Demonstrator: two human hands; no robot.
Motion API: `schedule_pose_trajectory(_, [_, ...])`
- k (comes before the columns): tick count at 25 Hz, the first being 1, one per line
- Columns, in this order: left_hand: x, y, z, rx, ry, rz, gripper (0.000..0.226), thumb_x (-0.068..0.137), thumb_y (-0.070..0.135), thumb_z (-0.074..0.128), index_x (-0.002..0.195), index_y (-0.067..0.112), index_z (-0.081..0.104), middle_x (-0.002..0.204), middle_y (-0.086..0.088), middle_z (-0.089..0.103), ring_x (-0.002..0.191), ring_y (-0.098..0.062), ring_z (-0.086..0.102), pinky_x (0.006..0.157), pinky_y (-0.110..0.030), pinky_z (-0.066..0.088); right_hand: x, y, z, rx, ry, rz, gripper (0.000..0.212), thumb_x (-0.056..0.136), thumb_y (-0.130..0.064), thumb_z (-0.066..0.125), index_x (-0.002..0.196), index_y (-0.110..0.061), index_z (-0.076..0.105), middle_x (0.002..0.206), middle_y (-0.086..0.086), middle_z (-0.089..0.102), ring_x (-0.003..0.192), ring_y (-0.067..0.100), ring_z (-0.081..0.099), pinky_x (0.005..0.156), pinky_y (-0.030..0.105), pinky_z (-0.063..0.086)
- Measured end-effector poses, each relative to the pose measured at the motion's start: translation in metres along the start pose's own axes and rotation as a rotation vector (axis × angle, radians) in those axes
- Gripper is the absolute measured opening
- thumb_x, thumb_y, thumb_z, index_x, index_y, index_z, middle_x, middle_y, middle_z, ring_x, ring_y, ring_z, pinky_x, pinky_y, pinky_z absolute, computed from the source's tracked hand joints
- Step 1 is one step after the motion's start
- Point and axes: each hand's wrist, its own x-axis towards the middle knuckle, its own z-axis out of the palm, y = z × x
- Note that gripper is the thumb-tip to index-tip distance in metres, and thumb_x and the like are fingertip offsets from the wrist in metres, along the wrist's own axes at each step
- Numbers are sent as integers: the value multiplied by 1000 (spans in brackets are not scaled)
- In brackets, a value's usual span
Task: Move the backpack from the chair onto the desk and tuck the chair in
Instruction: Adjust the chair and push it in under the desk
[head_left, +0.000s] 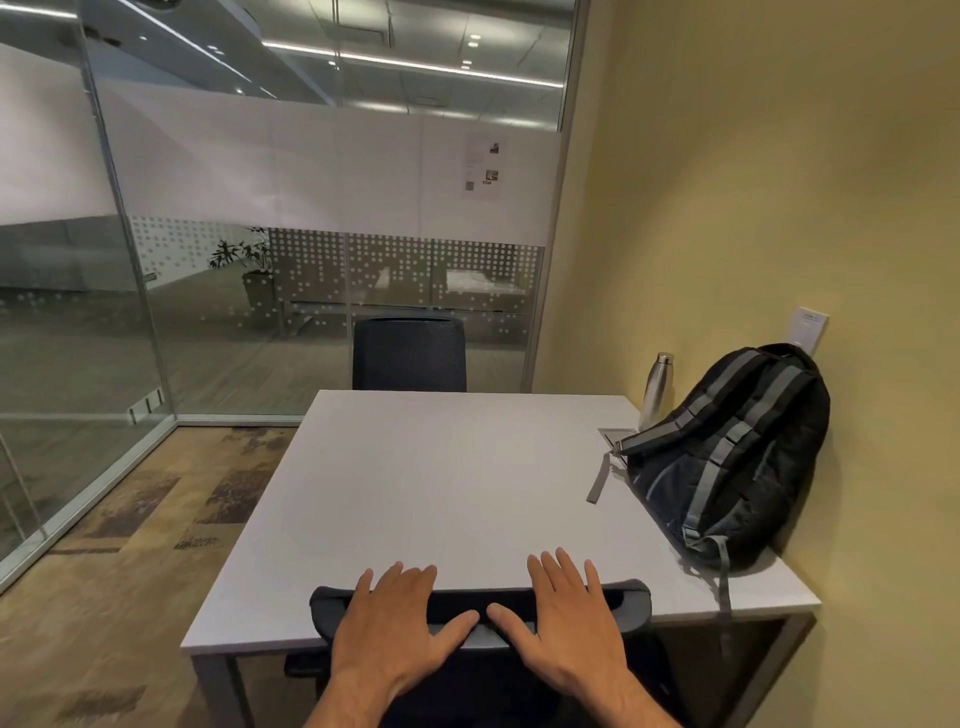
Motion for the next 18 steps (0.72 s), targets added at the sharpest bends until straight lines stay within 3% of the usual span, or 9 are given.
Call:
schedule_pose_trajectory(13, [-3, 2, -3, 5, 25, 1, 106, 74, 94, 9, 158, 32, 27, 164, 11, 34, 155, -12, 18, 128, -40, 4, 1, 1, 0, 19, -30, -24, 122, 72, -98, -7, 163, -19, 11, 173, 1, 9, 159, 19, -7, 127, 49, -11])
schedule_pose_trajectory(18, [-10, 7, -11, 7, 16, 10, 107, 77, 93, 9, 161, 28, 16, 170, 9, 20, 158, -13, 7, 129, -42, -1, -4, 2, -7, 100, -12, -43, 118, 74, -99, -1, 163, -22, 7, 173, -1, 3, 158, 17, -11, 125, 47, -15])
